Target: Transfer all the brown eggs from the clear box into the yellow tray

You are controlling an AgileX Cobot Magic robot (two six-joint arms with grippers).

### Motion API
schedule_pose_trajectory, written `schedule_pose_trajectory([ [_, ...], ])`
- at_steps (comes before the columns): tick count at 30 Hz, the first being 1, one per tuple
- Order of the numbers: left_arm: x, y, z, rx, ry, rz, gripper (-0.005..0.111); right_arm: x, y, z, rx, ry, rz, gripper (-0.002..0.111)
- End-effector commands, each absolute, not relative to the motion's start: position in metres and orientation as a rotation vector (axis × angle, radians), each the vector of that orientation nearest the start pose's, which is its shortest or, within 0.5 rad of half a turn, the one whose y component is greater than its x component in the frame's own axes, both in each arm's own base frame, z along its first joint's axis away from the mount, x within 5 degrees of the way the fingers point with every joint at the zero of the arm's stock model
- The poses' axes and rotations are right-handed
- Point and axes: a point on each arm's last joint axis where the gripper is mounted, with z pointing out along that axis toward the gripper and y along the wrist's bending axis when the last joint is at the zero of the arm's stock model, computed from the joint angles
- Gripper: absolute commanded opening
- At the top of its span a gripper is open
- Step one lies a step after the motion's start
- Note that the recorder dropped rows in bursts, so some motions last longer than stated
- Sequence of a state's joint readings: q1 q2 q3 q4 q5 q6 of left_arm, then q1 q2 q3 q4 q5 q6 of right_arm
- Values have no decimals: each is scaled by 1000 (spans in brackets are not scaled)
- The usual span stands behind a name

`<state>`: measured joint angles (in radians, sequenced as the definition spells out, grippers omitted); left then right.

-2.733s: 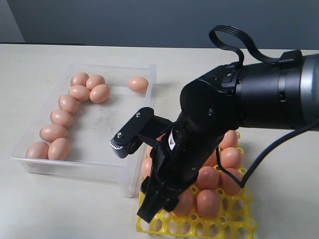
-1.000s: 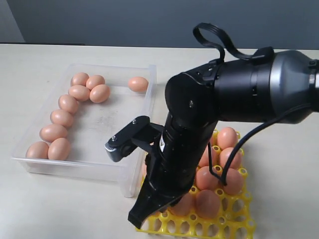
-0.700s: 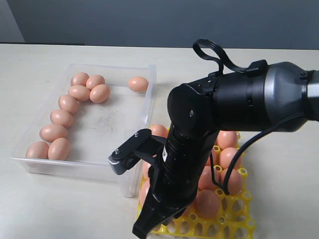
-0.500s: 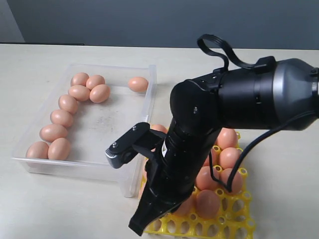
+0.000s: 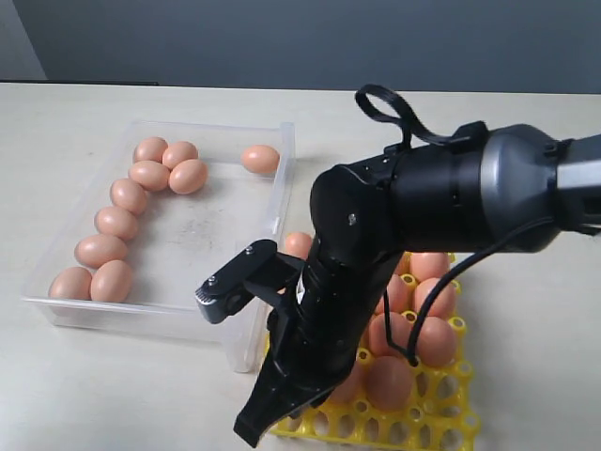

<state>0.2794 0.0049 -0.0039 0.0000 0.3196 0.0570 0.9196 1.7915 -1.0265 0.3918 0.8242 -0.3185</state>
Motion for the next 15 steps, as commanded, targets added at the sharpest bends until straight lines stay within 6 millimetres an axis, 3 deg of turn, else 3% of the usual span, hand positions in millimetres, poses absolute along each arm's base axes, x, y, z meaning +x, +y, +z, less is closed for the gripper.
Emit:
schedule_pose_trajectory([
  [1, 52, 15, 185, -196, 1788, 237, 0, 172, 268, 155, -1514, 2774, 459, 0],
  [6, 52, 15, 185, -196, 1788, 237, 0, 170, 266, 169, -1569, 2694, 482, 0],
  [11, 52, 15, 185, -196, 1788, 237, 0, 174, 263, 214, -1474, 2457, 514, 0],
  [12, 52, 15, 185, -196, 1788, 237, 0, 178, 263, 233, -1401, 2321, 516, 0],
  [15, 52, 15, 185, -196, 1788, 237, 0, 188, 266, 254, -1292, 2127, 502, 0],
])
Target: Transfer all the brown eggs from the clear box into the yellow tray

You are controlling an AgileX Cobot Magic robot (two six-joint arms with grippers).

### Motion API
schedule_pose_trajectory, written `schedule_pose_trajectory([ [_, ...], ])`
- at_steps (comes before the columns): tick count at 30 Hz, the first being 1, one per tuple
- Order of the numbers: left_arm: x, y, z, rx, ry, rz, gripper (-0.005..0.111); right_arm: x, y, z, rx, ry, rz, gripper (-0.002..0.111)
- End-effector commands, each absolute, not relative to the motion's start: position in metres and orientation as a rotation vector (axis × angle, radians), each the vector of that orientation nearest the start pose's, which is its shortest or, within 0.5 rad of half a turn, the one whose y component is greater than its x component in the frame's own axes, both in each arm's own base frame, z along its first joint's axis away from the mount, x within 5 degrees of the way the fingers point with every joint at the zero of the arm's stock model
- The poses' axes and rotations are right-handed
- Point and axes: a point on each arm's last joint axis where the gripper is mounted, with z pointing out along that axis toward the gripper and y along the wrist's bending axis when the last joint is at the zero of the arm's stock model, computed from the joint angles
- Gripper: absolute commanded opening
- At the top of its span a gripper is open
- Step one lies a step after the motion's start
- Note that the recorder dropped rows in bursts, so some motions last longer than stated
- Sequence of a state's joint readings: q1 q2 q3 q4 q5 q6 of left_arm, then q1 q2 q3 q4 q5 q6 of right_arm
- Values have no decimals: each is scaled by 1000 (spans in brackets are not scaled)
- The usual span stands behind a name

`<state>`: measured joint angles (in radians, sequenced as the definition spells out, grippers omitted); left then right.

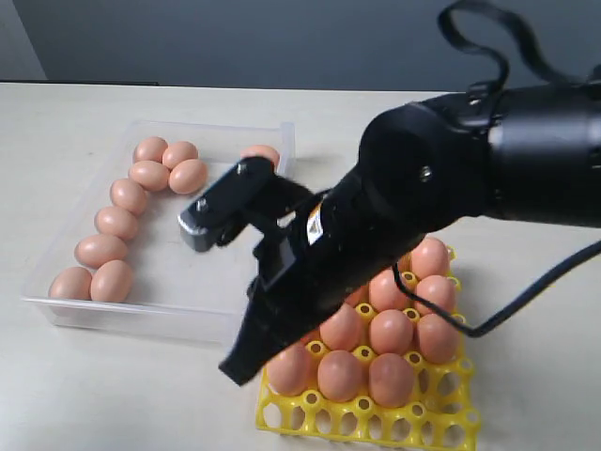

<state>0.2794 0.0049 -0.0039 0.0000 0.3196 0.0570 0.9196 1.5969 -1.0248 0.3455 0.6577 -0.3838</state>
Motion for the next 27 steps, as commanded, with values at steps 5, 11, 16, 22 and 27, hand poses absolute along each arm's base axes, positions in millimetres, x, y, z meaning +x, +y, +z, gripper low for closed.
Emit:
schedule_pose_trajectory([
  [5, 52, 15, 185, -196, 1788, 237, 0, 219, 268, 256, -1148, 1952, 430, 0],
  [11, 52, 15, 185, -196, 1788, 237, 0, 315, 231, 270, -693, 1962, 381, 0],
  [16, 52, 15, 185, -196, 1788, 237, 0, 386, 203, 293, -467, 1935, 362, 0],
  [22, 52, 15, 185, -196, 1788, 237, 0, 440, 180, 265, -68, 2113, 632, 0],
  [27, 52, 15, 185, -196, 1788, 237, 0, 453, 189, 230, -249, 2301, 726, 0],
])
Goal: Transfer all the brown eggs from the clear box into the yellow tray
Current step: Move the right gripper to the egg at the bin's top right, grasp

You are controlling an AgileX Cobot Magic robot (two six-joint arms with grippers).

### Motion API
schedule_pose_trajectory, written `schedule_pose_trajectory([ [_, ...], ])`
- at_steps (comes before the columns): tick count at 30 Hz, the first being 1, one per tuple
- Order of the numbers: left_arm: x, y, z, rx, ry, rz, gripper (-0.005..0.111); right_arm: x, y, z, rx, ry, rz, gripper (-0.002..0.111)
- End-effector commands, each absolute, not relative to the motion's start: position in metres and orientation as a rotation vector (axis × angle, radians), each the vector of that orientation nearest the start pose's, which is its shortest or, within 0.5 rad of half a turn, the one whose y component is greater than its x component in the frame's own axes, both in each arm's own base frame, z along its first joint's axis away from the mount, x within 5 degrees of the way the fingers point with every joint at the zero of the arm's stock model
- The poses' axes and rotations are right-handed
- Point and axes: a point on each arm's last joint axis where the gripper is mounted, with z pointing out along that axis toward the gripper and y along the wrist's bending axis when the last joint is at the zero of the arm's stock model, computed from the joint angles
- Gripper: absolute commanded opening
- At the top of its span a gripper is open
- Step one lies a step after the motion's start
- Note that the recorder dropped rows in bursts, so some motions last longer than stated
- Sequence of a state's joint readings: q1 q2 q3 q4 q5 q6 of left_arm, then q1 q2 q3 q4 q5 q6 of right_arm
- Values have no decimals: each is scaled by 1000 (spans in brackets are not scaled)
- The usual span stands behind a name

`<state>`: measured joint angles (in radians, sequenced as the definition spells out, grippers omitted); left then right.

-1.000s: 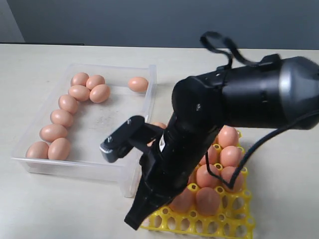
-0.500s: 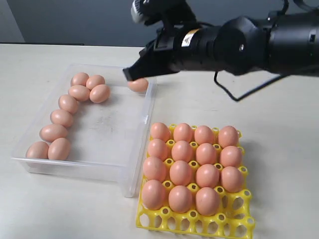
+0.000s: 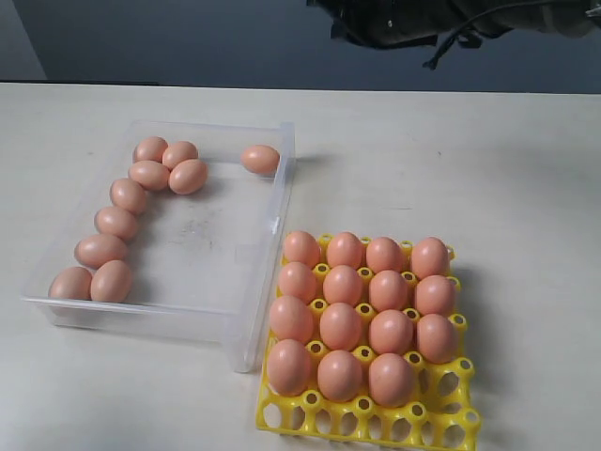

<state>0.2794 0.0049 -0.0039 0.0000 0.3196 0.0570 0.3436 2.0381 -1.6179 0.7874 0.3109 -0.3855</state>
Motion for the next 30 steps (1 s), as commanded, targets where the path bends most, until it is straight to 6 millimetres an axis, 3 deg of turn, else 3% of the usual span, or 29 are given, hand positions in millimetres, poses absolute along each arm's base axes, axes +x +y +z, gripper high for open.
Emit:
schedule_pose_trajectory([
  [1, 52, 15, 185, -196, 1788, 237, 0, 452, 193, 225, -349, 2333, 746, 0],
  [3, 52, 15, 185, -196, 1788, 237, 0, 450, 207, 217, -552, 2381, 812, 0],
  [7, 52, 15, 185, -196, 1788, 237, 0, 463, 232, 206, -707, 2385, 903, 0],
  [9, 52, 15, 185, -196, 1788, 237, 0, 472, 244, 204, -801, 2350, 833, 0],
  [13, 52, 15, 185, -196, 1788, 237, 0, 474, 264, 207, -1069, 2271, 504, 0],
  [17, 52, 15, 185, -196, 1788, 237, 0, 463, 280, 205, -1289, 2168, 415, 23],
  [18, 52, 15, 185, -196, 1788, 237, 0, 464, 279, 203, -1292, 2180, 389, 38],
  [20, 52, 15, 185, -196, 1788, 237, 0, 462, 279, 200, -1310, 2199, 397, 49],
  [30, 52, 15, 185, -196, 1788, 237, 0, 463, 272, 190, -1430, 2209, 266, 50],
])
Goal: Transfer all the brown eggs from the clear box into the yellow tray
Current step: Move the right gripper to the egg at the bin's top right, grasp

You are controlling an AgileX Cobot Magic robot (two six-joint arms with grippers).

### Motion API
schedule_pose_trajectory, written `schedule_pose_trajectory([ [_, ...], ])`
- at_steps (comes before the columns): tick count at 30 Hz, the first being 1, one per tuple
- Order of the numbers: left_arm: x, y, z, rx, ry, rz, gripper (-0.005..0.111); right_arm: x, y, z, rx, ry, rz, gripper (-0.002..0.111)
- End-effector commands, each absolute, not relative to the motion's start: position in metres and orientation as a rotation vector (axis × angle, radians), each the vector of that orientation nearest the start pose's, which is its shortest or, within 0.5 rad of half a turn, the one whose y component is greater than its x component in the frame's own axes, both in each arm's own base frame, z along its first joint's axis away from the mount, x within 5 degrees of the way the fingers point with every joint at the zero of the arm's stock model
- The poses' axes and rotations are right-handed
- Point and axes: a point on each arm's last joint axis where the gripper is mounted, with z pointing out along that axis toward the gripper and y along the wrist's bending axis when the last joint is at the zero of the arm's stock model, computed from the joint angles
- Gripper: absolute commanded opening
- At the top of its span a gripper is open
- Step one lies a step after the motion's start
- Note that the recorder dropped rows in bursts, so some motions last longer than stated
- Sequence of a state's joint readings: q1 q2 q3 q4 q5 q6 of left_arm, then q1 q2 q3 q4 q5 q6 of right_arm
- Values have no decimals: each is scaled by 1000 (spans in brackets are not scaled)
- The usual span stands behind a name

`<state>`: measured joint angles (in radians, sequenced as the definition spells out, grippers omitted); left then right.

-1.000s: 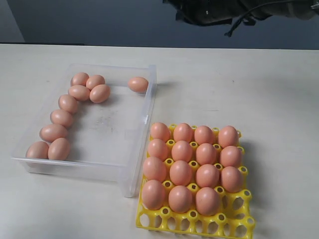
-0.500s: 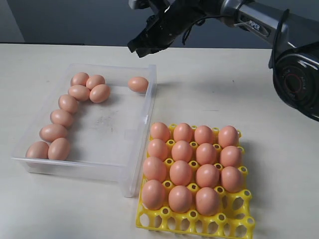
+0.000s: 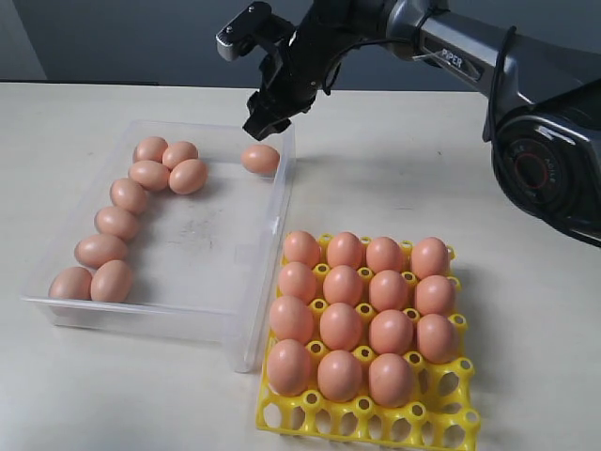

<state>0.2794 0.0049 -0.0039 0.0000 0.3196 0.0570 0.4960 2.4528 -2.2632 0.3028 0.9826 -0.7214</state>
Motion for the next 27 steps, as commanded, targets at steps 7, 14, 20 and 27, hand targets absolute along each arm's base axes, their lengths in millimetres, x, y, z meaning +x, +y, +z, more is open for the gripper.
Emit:
schedule_pose_trajectory([
  [7, 52, 15, 185, -196, 1788, 237, 0, 461, 276, 162, -1584, 2181, 256, 50],
  [14, 52, 15, 185, -196, 1788, 237, 0, 466, 277, 157, -1570, 2150, 229, 50],
  [20, 52, 15, 185, -196, 1788, 237, 0, 468, 277, 149, -1570, 2151, 216, 50],
  [27, 52, 15, 185, -196, 1788, 237, 0, 470, 276, 132, -1609, 2156, 182, 50],
])
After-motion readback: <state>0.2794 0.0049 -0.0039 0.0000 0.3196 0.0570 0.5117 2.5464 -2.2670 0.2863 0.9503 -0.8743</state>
